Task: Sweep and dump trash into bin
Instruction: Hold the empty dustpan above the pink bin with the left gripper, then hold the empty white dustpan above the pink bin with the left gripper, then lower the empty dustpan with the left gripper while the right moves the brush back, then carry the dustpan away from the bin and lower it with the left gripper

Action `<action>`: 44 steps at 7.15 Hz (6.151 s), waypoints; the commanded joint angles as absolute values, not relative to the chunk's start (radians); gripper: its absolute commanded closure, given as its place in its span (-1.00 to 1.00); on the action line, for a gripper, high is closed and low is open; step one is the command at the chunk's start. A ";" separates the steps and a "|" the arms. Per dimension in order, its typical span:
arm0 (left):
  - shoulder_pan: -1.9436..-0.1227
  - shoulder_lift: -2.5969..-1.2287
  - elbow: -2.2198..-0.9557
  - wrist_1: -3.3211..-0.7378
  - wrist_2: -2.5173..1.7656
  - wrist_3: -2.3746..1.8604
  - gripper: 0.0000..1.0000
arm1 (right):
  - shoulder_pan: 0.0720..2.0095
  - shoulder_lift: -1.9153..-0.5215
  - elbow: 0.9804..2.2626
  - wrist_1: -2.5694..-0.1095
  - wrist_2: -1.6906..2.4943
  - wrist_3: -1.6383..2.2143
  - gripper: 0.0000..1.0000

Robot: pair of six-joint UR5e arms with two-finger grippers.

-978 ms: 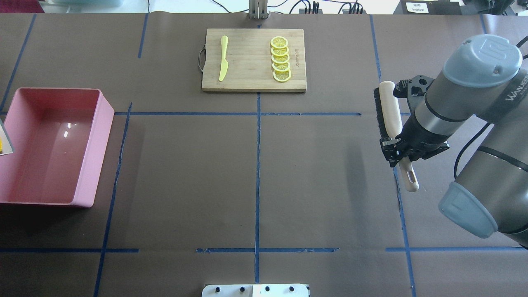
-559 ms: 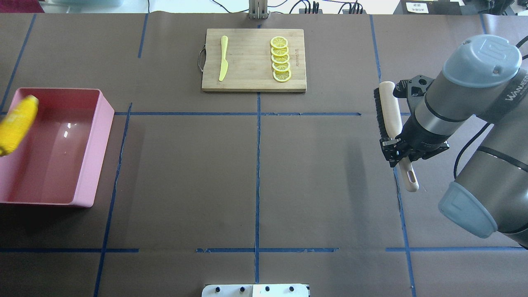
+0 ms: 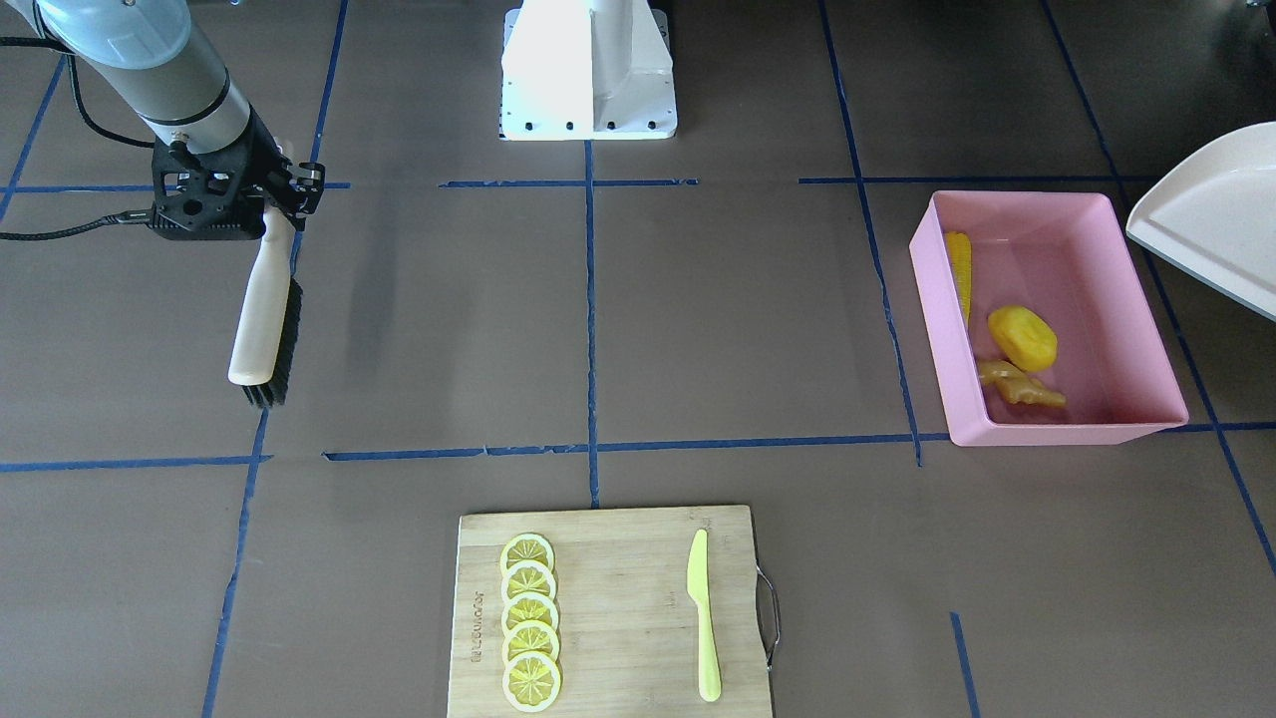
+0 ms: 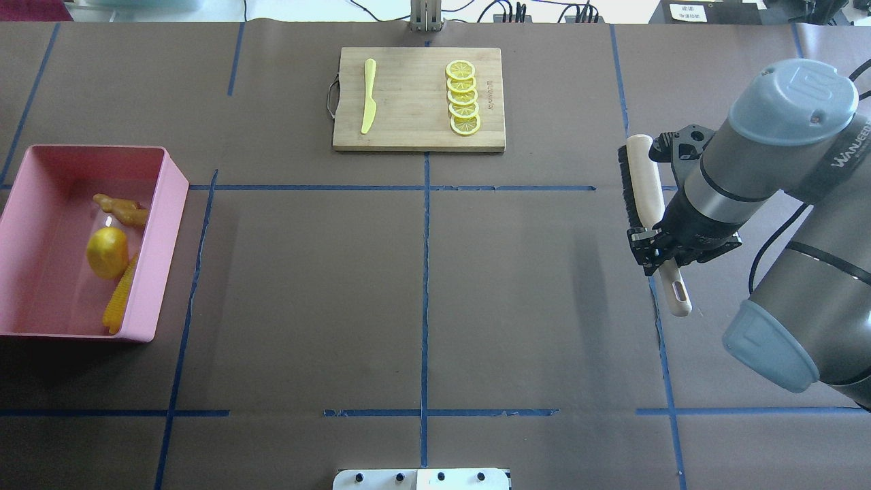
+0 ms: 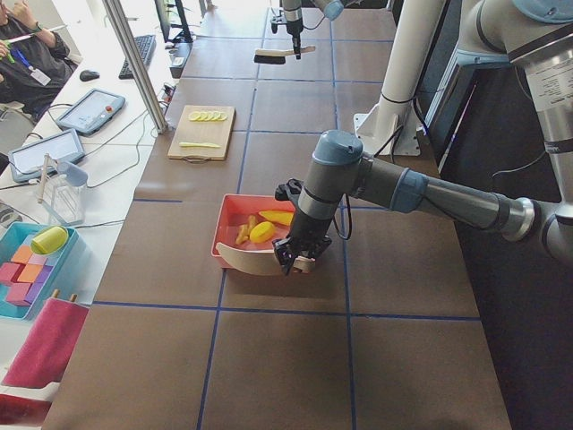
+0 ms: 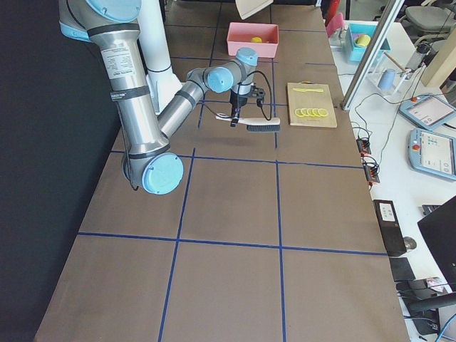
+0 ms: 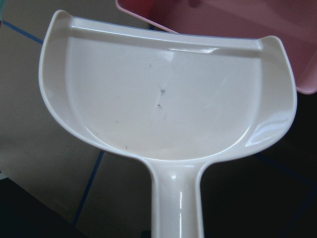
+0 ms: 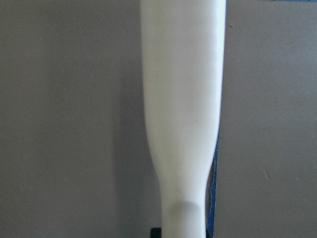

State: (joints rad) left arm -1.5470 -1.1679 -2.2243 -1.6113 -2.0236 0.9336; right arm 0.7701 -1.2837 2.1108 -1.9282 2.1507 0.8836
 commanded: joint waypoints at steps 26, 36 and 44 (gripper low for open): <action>-1.011 -1.910 -2.309 -1.048 -2.210 0.476 1.00 | 0.864 -1.818 1.921 -1.388 2.249 0.775 0.98; -0.910 -1.916 -2.082 -1.389 -2.311 0.509 1.00 | 1.017 -1.818 1.982 -1.384 2.272 0.772 -0.99; -0.740 -1.885 -1.663 -2.260 -2.352 0.158 1.00 | 1.091 -1.782 1.971 -1.384 2.253 0.759 -0.99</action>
State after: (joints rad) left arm -0.7644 -1.8862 -1.6670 -2.2492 -2.3656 0.1635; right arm 1.0902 -1.7835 1.9718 -1.3836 2.2545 0.7581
